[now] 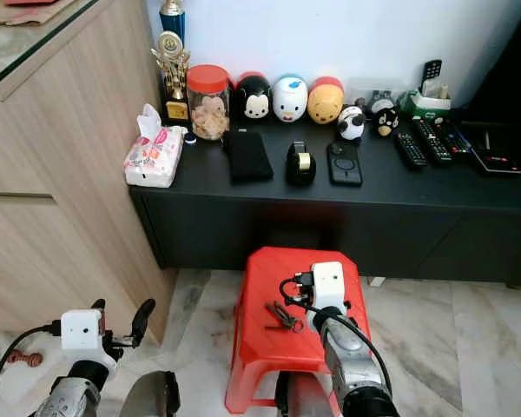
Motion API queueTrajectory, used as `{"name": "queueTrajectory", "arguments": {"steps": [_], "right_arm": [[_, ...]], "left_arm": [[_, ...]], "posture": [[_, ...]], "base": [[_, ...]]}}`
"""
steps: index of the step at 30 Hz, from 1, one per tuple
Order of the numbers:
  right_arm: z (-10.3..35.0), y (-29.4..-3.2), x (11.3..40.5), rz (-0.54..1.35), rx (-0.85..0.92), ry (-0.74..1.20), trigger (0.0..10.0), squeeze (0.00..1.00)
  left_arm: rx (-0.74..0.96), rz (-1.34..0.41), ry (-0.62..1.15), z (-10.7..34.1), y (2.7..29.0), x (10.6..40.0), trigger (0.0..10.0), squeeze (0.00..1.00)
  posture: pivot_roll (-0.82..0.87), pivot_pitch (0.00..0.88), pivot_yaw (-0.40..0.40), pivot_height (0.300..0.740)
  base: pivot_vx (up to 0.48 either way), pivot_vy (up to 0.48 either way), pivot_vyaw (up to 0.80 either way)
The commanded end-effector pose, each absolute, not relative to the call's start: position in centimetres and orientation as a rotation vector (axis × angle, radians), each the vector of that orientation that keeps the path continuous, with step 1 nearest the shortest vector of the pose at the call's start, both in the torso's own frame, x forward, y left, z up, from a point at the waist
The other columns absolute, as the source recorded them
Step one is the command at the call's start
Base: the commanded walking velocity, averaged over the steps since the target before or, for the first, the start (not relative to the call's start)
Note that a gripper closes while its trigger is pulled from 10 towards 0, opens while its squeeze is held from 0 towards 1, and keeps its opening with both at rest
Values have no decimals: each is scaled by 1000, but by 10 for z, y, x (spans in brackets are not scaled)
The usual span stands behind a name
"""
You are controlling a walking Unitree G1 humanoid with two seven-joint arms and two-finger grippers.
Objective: Hang keys on a hook
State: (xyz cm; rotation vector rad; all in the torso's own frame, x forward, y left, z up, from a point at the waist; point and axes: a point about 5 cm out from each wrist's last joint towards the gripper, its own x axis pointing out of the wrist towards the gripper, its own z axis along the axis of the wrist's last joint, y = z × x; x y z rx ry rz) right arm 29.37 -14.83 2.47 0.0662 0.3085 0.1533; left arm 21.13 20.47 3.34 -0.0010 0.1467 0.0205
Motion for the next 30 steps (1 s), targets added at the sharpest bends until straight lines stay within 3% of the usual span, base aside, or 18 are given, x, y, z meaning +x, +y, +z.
{"name": "queueTrajectory", "arguments": {"steps": [1,7,8,9,10,19,30], "right_arm": [[34,-156,293,85,90,231,0,0],[45,-161,289,-2,123,143,0,0],[44,-160,288,6,124,147,2706,0],[43,-158,287,13,121,153,7020,0],[41,-156,287,16,114,173,10000,0],[43,-152,292,17,126,176,10000,0],[45,-155,293,18,122,179,10000,0]], "left_arm": [[3,34,170,29,207,210,10000,0],[1,44,184,26,209,211,10000,0],[-1,46,187,25,209,212,10000,0],[-3,48,191,23,209,212,10000,0],[-9,55,206,19,209,213,10000,0],[-27,88,341,-8,215,202,10000,0],[-35,100,275,-1,216,210,10000,0]], "posture": [[49,58,-95,616],[43,57,-96,616],[43,56,-97,616],[43,56,-97,616],[46,54,-98,616],[41,42,-103,616],[39,12,-105,616]], "base": [[0,0,0],[0,0,0],[0,0,0],[0,0,0],[0,0,0],[0,0,0],[-153,0,0]]}}
